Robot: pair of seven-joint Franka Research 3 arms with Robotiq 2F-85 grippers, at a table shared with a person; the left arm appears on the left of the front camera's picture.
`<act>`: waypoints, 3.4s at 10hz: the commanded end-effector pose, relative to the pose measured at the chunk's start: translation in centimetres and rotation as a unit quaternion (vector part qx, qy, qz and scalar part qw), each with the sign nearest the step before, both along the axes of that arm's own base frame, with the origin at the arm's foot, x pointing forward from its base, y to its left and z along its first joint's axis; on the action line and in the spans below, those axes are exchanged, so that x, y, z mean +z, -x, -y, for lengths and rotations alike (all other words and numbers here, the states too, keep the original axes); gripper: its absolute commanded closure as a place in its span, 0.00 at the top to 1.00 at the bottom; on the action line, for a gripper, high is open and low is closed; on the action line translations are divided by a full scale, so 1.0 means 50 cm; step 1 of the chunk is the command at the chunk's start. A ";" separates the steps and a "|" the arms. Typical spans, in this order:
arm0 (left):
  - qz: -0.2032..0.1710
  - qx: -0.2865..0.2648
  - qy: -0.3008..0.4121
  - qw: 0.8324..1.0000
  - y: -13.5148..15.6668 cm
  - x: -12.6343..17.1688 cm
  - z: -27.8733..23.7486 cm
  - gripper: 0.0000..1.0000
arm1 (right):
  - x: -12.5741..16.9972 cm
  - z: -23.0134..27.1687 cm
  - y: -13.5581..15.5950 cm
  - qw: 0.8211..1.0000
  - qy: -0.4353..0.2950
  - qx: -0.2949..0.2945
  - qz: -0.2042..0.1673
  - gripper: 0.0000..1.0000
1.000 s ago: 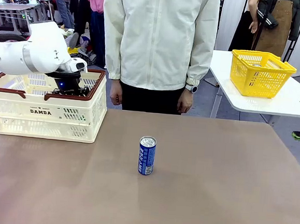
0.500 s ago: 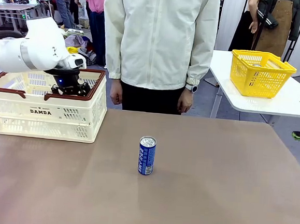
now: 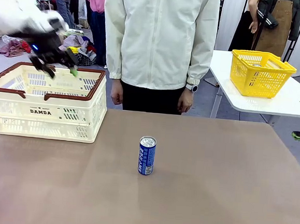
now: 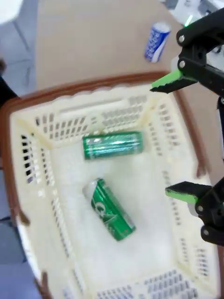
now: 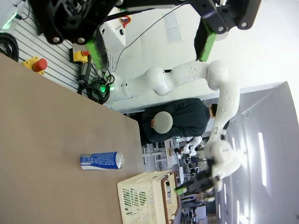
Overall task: Place the drinks into the Shopping basket.
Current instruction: Pick up one drink and place it into the Shopping basket.
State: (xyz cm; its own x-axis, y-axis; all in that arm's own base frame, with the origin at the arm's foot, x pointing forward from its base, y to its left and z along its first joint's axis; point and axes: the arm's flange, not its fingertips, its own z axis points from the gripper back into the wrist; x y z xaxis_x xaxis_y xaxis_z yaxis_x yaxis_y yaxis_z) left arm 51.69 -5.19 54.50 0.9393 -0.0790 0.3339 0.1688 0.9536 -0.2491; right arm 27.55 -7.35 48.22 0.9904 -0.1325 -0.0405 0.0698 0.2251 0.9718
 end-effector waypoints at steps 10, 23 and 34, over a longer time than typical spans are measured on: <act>-0.006 -0.051 0.506 0.861 0.398 -0.145 -0.432 1.00 | 0.010 0.002 0.001 1.000 -0.003 0.001 -0.001 1.00; -0.010 -0.046 0.510 0.859 0.429 -0.110 -0.421 1.00 | 0.010 0.002 0.001 1.000 -0.003 0.001 -0.001 1.00; -0.152 -0.022 0.068 0.986 0.301 0.071 0.311 1.00 | 0.010 0.002 0.001 1.000 -0.003 0.001 -0.001 1.00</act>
